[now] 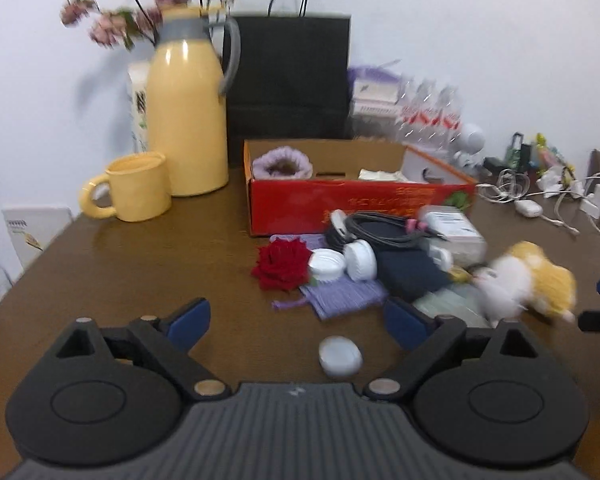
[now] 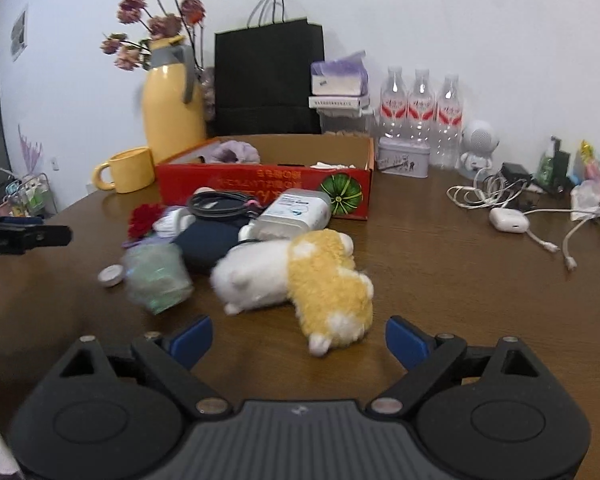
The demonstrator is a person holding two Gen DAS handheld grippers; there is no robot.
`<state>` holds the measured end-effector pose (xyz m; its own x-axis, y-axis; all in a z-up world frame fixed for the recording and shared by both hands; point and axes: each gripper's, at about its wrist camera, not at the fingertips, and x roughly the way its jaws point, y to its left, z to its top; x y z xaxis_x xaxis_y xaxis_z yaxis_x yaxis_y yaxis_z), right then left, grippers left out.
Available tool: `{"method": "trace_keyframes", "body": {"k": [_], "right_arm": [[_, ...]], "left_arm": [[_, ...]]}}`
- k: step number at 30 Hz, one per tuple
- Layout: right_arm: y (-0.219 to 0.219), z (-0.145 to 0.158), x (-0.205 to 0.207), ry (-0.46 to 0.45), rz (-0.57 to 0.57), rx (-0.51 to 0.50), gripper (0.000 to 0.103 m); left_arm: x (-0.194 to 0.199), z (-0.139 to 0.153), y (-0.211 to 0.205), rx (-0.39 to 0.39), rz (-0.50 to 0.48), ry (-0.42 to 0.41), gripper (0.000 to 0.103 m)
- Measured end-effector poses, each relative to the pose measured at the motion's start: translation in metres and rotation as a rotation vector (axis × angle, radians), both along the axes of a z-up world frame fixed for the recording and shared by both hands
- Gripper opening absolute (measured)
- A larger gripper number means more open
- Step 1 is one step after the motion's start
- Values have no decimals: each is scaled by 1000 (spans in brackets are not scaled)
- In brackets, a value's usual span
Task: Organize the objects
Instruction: 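Grasp the red rose with the left tool while the right tool grasps the white-and-yellow plush toy, then carry the rose and plush toy into the red box and release both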
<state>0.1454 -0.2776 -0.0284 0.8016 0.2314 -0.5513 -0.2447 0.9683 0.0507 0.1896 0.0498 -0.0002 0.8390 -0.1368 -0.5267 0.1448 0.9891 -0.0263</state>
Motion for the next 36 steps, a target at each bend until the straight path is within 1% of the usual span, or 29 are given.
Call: {"method": "trace_keyframes", "body": {"k": [1, 3, 5, 6, 7, 8, 9, 10, 11, 12, 13, 14, 16, 18, 20, 21, 22, 23, 26, 29, 31, 33, 36], "right_arm": [[1, -4, 10, 4, -6, 3, 93], [1, -12, 32, 14, -35, -3, 92], [0, -18, 49, 22, -51, -3, 91], [-1, -21, 56, 34, -53, 2, 87], [-1, -24, 62, 50, -49, 8, 80], [-1, -25, 66, 65, -41, 19, 74], [-1, -26, 68, 72, -36, 38, 64], [0, -27, 70, 80, -33, 53, 57], [2, -28, 71, 80, -37, 50, 56], [4, -28, 70, 77, -40, 37, 56], [7, -29, 69, 74, -44, 25, 55], [8, -29, 68, 71, -47, 21, 54], [9, -29, 66, 70, -46, 32, 50], [10, -27, 63, 70, -54, 36, 48], [9, -22, 54, 56, -64, 37, 48], [9, -19, 50, 44, -74, 34, 48], [8, -16, 44, 33, -86, 30, 48], [7, -14, 37, 25, -98, 28, 48], [4, -10, 11, 11, -117, 51, 48], [3, -8, -18, 6, -129, 77, 48], [4, -10, -35, 18, -115, 83, 49], [6, -17, -49, 15, -117, 70, 50], [6, -25, -66, 22, -129, 49, 60]], "left_arm": [[17, -4, 2, -6, -4, 6, 91], [51, -13, 6, -9, -11, 14, 88], [78, -22, 8, 9, -5, 40, 79], [92, -25, 9, 9, -3, 61, 71], [100, -28, 12, -1, -12, 73, 69], [107, -31, 15, -12, -29, 83, 68], [113, -34, 19, -29, -36, 100, 60], [116, -35, 23, -50, -34, 117, 52], [119, -37, 26, -72, -30, 136, 49], [119, -38, 29, -93, -31, 147, 48], [119, -38, 31, -107, -39, 145, 43], [119, -37, 30, -109, -53, 143, 41], [115, -34, 26, -82, -58, 126, 33], [107, -28, 23, -55, -36, 128, 30], [95, -18, 24, -54, -6, 126, 29], [85, -13, 25, -56, 10, 109, 29], [74, -7, 27, -67, 24, 98, 29], [62, -3, 30, -93, 37, 96, 29], [28, 4, 36, -159, 75, 111, 29], [-15, 8, 35, -190, 75, 95, 29], [-40, 8, 30, -187, 66, 89, 29], [-58, 6, 24, -166, 56, 87, 29], [-76, 0, 11, -106, 38, 86, 29]]}}
